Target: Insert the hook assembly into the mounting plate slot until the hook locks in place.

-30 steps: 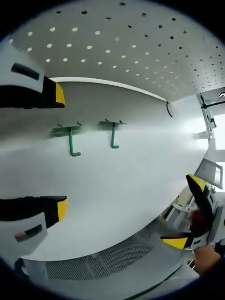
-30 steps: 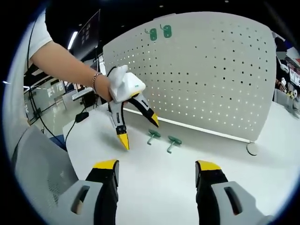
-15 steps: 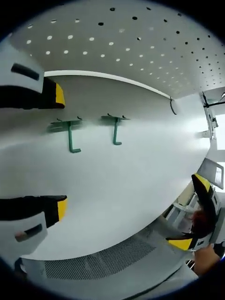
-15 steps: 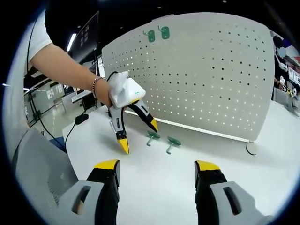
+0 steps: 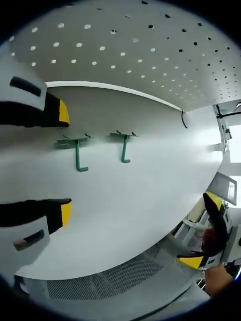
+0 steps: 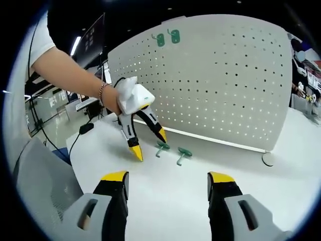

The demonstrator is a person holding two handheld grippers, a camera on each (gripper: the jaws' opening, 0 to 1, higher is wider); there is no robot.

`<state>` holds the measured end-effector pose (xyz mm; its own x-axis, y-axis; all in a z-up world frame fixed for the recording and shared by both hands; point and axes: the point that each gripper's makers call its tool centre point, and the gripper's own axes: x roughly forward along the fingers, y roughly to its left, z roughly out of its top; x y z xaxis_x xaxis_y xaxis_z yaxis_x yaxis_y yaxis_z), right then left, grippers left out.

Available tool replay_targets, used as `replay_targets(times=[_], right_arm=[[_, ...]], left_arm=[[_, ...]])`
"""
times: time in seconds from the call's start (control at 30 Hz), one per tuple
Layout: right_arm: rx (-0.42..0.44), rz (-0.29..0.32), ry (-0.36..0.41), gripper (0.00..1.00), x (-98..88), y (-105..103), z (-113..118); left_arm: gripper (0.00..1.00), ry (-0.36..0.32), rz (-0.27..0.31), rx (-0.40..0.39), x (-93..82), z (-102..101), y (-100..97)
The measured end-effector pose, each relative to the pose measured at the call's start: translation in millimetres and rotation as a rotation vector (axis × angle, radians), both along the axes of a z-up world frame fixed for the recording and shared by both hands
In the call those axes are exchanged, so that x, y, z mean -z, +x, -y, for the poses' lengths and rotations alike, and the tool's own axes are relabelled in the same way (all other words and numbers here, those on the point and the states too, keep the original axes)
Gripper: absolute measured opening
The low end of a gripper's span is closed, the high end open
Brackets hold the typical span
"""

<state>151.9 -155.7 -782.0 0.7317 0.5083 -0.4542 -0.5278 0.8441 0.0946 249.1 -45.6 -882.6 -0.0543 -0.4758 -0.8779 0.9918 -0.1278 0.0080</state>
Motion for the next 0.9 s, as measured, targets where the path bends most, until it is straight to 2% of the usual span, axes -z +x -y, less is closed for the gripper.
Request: replay_targets(times=[0.27, 0.6, 0.73, 0.9], right_arm=[[0.005, 0.004, 0.005, 0.6, -0.8, 0.9, 0.7], [0.009, 0.009, 0.013, 0.6, -2.5, 1.8, 0.9], [0.009, 0.008, 0.012, 0.6, -1.7, 2.0, 1.1], [0.013, 0.009, 0.014, 0.6, -2.2, 2.2, 1.8]], left_arm=[[0.38, -0.012, 0.006, -0.056, -2.0, 0.9, 9.7], [0.25, -0.02, 0.015, -0.119, -2.9, 0.4, 19.2], [0.13, -0.018, 0.044, -0.15, -3.1, 0.2, 25.5], [0.1, -0.018, 0.053, -0.168, -2.8, 0.4, 27.6]])
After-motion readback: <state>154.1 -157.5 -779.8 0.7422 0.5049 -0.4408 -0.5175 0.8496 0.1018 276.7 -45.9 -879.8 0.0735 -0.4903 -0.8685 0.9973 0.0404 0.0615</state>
